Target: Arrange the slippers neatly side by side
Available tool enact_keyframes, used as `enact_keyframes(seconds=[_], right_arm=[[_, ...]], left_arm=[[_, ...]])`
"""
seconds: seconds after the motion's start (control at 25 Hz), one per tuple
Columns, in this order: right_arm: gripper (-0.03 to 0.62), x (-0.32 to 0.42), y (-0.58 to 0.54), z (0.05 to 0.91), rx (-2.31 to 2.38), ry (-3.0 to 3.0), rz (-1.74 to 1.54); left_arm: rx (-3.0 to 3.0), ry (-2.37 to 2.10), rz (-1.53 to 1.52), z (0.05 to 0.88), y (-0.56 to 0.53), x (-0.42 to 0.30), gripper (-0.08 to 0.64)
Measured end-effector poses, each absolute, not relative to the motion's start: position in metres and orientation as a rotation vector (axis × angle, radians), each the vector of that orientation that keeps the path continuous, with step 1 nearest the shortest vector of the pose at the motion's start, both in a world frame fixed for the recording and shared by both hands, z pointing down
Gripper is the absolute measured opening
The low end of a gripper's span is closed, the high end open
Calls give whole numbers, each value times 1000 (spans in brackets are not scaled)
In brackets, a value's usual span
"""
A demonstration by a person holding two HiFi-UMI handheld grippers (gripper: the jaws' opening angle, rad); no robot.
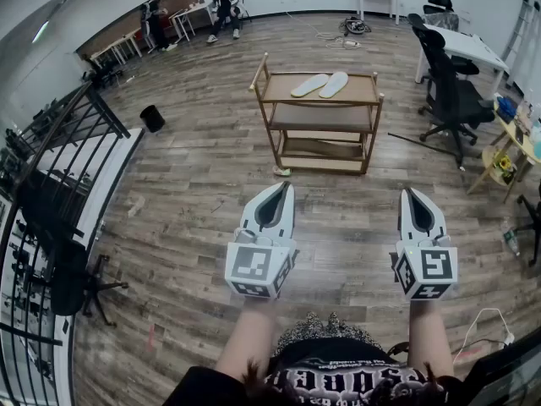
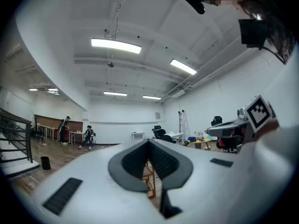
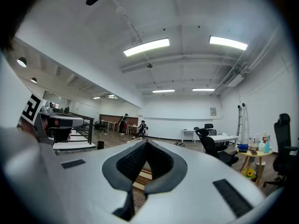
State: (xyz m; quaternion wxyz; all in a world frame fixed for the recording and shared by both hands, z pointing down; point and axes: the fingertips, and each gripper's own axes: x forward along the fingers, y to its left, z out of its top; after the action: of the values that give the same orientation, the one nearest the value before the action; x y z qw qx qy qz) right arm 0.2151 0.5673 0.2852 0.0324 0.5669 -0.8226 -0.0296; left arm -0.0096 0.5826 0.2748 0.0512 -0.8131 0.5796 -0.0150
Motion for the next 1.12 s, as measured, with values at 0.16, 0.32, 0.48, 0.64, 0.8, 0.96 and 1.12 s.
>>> enact_keyframes(seconds=[0.16,0.32,0.48,0.64,0.8,0.96,1.12], right_arm=[[4,213,565,286,1751,-2530,-95],[5,217,564,286,1766,-2521,-95],[5,218,564,287,1776,-2523,-86],[5,218,563,287,1775,-2554,-62],[5,219,563,289,1772,-2564,-42],[5,227,561,298,1767,-2554,-16],[5,233,559,300,1761,-2562,-8]], left_arm=[[-2480,1761,-51,278,580,-11,2],[-2478,1759,-59,279,580,-10,2],[-2481,1757,-64,281,580,-11,2],[-2485,1758,-67,282,579,-11,2],[-2492,1765,-79,286,579,-11,2],[-2489,1775,-72,292,580,-6,2],[-2479,1777,-68,292,580,1,2]])
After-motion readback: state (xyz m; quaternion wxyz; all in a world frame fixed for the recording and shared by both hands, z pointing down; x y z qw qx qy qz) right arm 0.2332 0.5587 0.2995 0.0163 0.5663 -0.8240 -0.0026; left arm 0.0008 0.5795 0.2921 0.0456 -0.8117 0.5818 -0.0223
